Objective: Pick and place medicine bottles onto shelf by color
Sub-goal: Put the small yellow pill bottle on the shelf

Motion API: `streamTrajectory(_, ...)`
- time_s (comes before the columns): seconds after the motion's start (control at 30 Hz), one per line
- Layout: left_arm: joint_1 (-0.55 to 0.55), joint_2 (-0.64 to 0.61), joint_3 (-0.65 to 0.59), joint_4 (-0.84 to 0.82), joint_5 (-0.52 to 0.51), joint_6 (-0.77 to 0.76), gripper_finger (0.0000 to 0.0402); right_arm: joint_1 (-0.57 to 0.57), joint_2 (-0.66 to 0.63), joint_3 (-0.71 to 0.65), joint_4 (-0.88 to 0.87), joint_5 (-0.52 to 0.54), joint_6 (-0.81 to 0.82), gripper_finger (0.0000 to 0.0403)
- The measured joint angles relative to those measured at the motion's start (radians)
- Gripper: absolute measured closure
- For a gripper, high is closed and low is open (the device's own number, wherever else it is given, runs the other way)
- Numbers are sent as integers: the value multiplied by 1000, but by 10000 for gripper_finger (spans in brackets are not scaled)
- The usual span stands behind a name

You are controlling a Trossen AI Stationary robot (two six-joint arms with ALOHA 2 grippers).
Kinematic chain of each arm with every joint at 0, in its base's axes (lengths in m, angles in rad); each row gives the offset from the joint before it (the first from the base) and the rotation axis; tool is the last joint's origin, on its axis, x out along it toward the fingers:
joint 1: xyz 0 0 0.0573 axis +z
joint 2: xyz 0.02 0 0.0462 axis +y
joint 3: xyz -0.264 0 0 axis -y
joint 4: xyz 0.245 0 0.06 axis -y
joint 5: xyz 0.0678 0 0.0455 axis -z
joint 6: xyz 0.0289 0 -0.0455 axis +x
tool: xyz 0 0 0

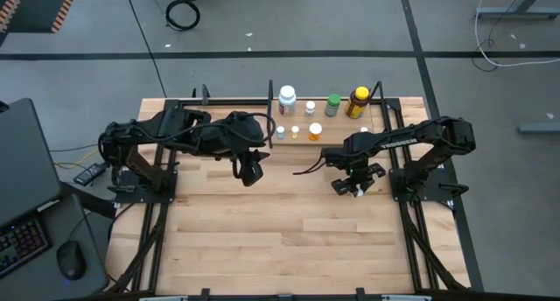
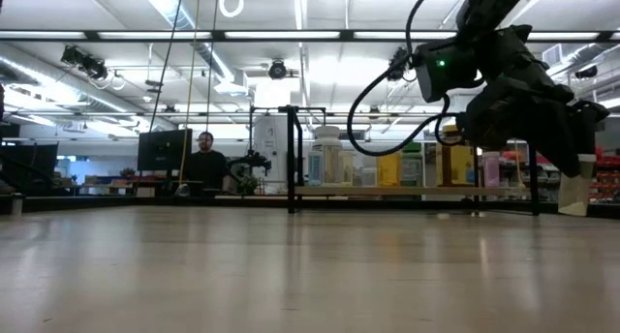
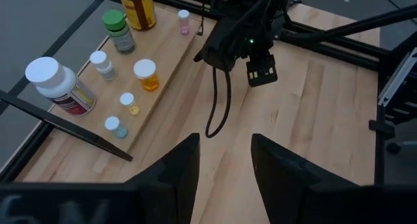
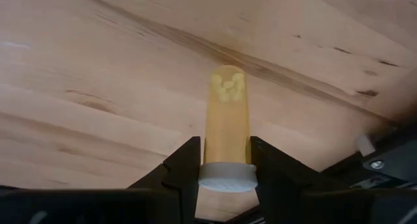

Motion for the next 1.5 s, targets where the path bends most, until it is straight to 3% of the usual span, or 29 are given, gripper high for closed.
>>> streamTrajectory(1.5,-20,0,0,-1,0,-25,263,-1,0,-53,23,-13,24,263)
